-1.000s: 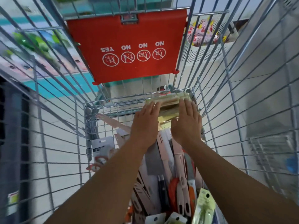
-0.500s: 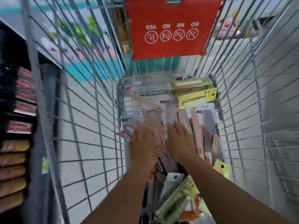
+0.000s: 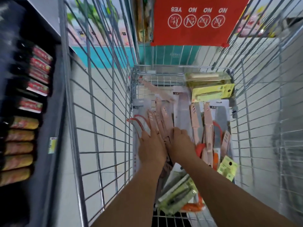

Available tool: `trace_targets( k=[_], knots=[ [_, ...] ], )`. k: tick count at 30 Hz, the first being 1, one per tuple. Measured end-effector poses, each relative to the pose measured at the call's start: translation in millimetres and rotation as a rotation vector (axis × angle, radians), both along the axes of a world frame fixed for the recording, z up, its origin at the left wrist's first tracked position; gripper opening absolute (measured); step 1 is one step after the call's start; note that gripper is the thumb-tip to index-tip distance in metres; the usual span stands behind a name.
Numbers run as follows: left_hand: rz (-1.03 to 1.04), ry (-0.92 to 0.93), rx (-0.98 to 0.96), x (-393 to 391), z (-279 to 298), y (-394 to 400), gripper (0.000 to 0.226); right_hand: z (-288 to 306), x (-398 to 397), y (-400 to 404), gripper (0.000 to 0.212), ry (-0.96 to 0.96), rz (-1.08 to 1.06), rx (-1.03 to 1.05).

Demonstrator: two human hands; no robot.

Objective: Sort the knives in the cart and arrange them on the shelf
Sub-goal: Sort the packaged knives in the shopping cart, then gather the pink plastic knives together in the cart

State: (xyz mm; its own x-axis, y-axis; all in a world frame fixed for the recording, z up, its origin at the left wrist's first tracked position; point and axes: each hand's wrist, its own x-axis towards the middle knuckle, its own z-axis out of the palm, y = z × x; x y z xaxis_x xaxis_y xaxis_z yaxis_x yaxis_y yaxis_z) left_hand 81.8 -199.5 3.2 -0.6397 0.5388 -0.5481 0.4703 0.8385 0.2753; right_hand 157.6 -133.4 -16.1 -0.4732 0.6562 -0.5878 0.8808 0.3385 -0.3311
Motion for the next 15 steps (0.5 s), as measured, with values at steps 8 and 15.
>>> trace_targets(
  k=[8,15],
  knots=[
    [0.169,0.046,0.252,0.3,0.1,-9.1,0.077,3.1,-15.2,-1.5,0.029,0.026,0.004,-0.073],
    [0.221,-0.040,0.023,3.7,-6.0,-13.8,0.031,-1.0,-23.5,-3.6,0.027,0.041,-0.048,-0.135]
  ],
)
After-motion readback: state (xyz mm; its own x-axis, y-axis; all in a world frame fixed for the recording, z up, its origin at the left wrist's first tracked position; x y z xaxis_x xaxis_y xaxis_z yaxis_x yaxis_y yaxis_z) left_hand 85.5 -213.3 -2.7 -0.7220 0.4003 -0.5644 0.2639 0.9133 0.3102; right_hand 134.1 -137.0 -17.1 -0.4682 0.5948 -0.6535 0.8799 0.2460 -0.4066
